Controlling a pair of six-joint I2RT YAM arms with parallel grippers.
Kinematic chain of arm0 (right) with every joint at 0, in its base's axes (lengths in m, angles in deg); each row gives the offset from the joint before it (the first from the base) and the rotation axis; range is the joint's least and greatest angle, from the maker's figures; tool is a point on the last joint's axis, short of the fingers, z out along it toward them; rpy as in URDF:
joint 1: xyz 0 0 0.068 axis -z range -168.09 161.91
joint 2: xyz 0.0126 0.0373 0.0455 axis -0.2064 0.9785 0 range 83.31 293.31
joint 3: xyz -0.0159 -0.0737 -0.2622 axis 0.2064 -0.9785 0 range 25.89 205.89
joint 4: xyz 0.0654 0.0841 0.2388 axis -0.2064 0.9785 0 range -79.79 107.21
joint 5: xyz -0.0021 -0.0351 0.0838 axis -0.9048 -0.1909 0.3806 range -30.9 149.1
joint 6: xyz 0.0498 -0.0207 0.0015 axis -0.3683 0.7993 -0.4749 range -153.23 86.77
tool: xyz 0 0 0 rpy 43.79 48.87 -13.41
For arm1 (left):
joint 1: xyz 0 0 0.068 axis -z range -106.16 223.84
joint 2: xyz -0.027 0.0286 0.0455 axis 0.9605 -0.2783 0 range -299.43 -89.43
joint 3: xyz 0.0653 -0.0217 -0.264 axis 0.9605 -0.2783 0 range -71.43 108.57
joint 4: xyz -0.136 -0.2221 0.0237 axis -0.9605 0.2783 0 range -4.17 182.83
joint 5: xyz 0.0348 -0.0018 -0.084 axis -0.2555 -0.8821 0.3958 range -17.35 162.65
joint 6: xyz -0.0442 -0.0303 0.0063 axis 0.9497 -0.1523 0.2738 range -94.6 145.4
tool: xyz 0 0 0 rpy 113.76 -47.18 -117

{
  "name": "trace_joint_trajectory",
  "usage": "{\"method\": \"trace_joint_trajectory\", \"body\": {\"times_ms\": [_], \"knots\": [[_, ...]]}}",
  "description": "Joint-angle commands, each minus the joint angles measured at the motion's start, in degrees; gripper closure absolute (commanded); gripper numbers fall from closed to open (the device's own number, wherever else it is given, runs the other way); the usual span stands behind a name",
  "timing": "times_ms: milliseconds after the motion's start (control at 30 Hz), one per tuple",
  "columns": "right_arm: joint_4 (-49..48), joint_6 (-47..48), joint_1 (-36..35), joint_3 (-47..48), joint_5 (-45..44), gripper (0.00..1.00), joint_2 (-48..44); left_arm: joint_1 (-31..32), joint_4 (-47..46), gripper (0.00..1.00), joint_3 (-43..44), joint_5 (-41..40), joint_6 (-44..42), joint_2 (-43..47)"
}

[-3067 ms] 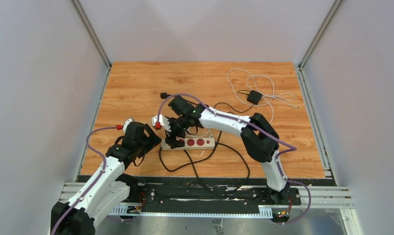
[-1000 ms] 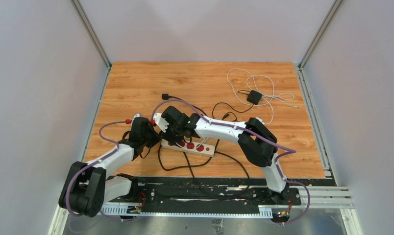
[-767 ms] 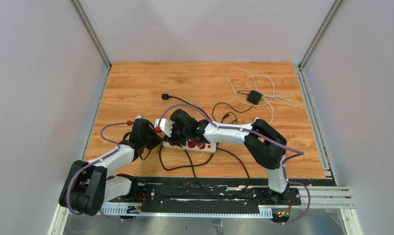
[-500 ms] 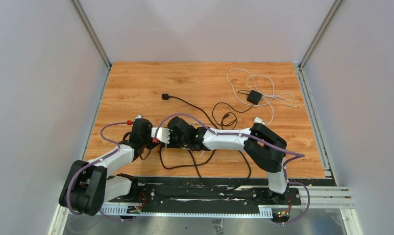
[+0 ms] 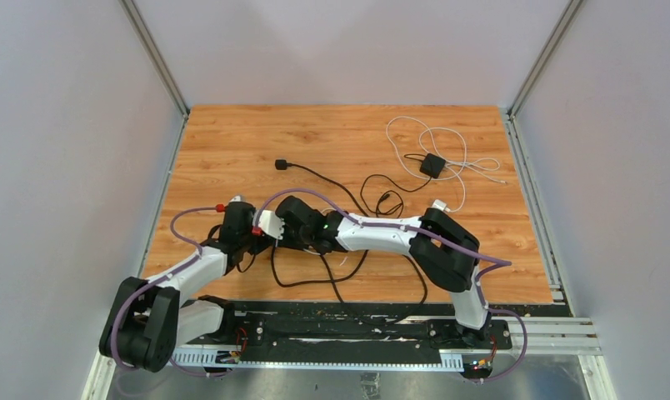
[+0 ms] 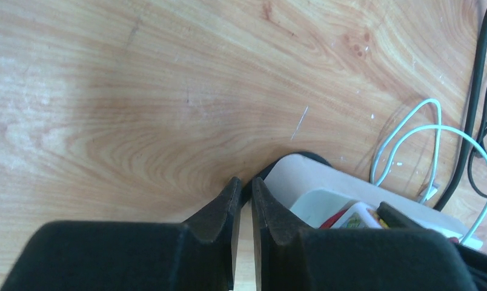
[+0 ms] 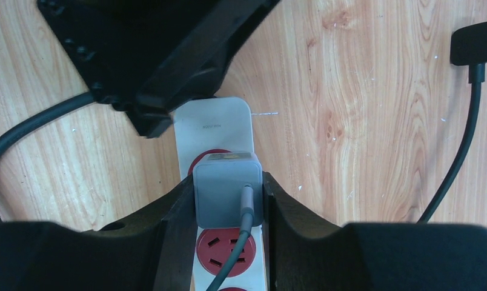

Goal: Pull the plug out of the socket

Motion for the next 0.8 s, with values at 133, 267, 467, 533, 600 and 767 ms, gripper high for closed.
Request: {"method": "trace_joint_trajectory", "body": {"times_ms": [133, 267, 467, 533, 600, 767], "knots": [[-0.4, -5.8, 4.1, 0.2, 6.5, 1.00, 5.6, 2.0, 14.8, 0.81, -2.1, 9.4, 1.3, 10.6], [0.0, -5.2, 4.1, 0.2, 6.8, 1.00, 5.8, 2.0, 16.0, 0.78, -2.0, 9.3, 2.7, 15.0], [0.3, -5.2, 4.2, 0.1, 7.7, 1.00, 5.4, 2.0, 18.2, 0.73, -0.7, 4.5, 4.9, 17.5], [0.3, -5.1, 4.2, 0.1, 7.8, 1.00, 5.3, 1.9, 19.8, 0.73, -0.1, 0.5, 5.6, 16.5], [0.3, -4.8, 4.2, -0.1, 7.8, 1.00, 5.3, 1.6, 20.3, 0.73, 1.4, -2.4, 5.9, 15.1], [0.4, -4.8, 4.2, -0.2, 8.0, 1.00, 5.5, 0.0, 15.4, 0.71, 4.4, -0.5, 6.9, 12.5]]}}
